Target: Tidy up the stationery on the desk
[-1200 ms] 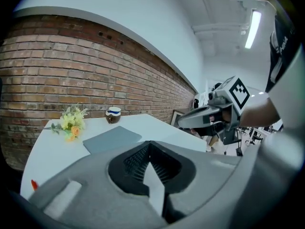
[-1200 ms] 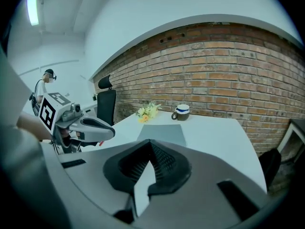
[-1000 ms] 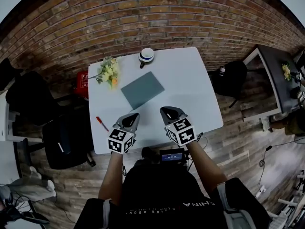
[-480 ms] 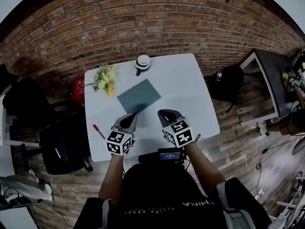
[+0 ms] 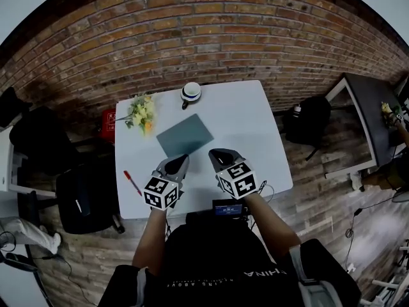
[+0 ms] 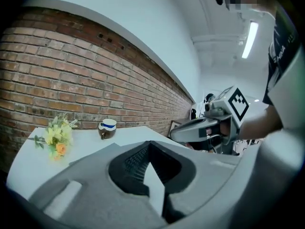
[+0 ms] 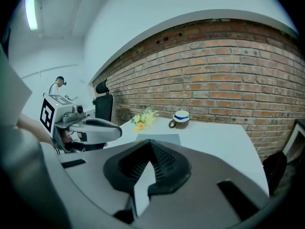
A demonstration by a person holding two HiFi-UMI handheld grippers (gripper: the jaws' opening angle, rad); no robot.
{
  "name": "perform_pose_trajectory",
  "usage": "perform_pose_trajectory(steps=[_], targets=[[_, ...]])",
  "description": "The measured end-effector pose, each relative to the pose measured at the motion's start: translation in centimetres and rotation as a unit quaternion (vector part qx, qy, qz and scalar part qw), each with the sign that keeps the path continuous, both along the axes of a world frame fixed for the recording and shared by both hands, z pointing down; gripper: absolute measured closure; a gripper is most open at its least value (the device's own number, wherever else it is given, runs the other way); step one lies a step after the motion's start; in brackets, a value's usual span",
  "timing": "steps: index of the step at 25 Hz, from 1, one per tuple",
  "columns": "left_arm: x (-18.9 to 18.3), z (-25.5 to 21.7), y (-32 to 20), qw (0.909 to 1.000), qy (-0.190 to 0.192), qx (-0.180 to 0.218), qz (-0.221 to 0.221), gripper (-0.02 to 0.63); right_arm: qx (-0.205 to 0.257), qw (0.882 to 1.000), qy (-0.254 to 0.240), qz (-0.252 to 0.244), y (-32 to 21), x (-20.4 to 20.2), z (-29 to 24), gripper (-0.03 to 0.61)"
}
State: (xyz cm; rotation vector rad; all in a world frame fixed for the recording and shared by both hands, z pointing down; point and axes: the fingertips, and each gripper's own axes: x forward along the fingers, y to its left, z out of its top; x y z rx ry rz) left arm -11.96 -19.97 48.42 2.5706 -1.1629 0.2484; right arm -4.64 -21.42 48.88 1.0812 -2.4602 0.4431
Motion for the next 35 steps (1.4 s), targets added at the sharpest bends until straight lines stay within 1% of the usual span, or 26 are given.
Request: perform_pose_trajectory(steps=[3,8,13,21,24,28,32,35], targets=[[0.1,-0.8,0.0,0.9997,0.01,0.017,-0.011,0.612,0.001,1.0,-0.002,-0.006,0.0,0.1,-0.1,0.569],[-0.2,-1.0,0.0,0.9995,-0.002,0.026,-0.016,0.612,0.004,1.0,-0.005,-0.014,-0.1,0.0,-0.4,0.569],[0.5,-0.8,0.1,0.9997,-0.007,0.019,-0.009,0.612,0.004,1.0,-0.005,-0.019,-0.3,0.3,-0.4,0.569],[1.4,-0.5,-0.3,1.0,0.007,-0.001,-0.002,0.612,-0.008,0.999,-0.003,-0.039,-0.4,1.1,0.3,0.569],[1.2,-0.6,-1.1,0.9999,-0.003,-0.002,-0.012,0.612,-0.019,0.999,-0.001,-0.051,-0.6,1.7,0.7,0.569],[0.4,-0.8,-2.7,0.9992,-0.027,0.003,-0.029,0.612,-0.029,0.998,-0.004,-0.055,-1.4,2.0,1.6,0.569],[-1.4,0.4,-4.7,0.9982,-0.048,-0.007,-0.037,0.612,-0.041,0.998,-0.003,-0.036,-2.5,1.4,3.2,0.569],[-2.8,2.1,-6.6,0.9975,-0.06,-0.024,-0.029,0.611,-0.056,0.998,-0.009,-0.015,-3.5,0.7,4.5,0.569]])
